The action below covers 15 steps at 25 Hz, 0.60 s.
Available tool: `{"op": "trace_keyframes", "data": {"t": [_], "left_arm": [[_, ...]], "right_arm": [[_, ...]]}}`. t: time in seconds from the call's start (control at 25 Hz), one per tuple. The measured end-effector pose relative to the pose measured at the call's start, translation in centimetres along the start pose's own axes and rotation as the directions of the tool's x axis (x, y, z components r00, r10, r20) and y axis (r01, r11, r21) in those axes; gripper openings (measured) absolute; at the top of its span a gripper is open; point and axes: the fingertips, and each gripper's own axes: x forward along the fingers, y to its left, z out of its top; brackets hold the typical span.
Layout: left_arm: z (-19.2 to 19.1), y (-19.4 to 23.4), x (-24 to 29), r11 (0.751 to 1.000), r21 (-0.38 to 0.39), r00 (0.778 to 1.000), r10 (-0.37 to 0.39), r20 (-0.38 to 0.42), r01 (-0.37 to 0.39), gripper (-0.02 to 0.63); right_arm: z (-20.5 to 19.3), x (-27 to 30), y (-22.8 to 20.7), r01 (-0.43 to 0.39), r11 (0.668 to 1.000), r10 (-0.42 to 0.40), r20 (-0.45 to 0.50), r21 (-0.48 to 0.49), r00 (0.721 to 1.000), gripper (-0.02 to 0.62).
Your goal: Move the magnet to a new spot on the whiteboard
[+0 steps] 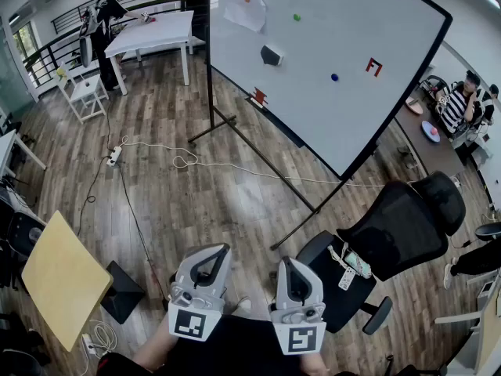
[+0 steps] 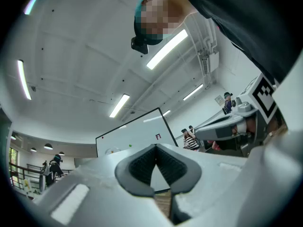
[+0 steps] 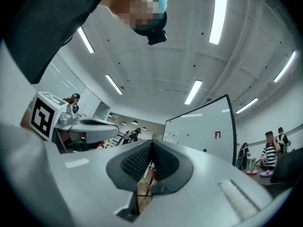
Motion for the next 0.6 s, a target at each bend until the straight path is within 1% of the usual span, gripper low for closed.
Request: {"op": "trace_keyframes", "data": {"t": [0.12, 0.32, 0.44, 0.6], "left_arm": [[-1.2, 2.0, -0.2, 1.0, -0.014, 1.0, 0.017, -0.014, -0.017, 0.002], [-2.3, 4.7, -1.1, 0.999, -0.02, 0.999, 0.029, -0.017, -0.029, 0.002], [-2.4, 6.2, -1.3, 0.999, -0.032, 0.999, 0.044, -0.002, -0.044, 0.002], [-3.4, 8.0, -1.5, 0.998, -0.039, 0.999, 0.045, -0.007, -0.046, 0.002]], "right_arm": [[-0.4, 1.8, 1.2, 0.006, 1.0, -0.006, -0.005, 0.0, 1.0, 0.0], [-0.6, 3.4, 3.8, -0.015, 1.0, 0.015, -0.019, -0.015, 1.0, 0.0], [-0.8, 4.4, 4.6, -0.025, 0.999, 0.024, -0.036, -0.024, 0.999, 0.0], [-0.8, 6.0, 5.5, -0.017, 1.0, 0.016, -0.039, -0.023, 0.999, 0.0]]}}
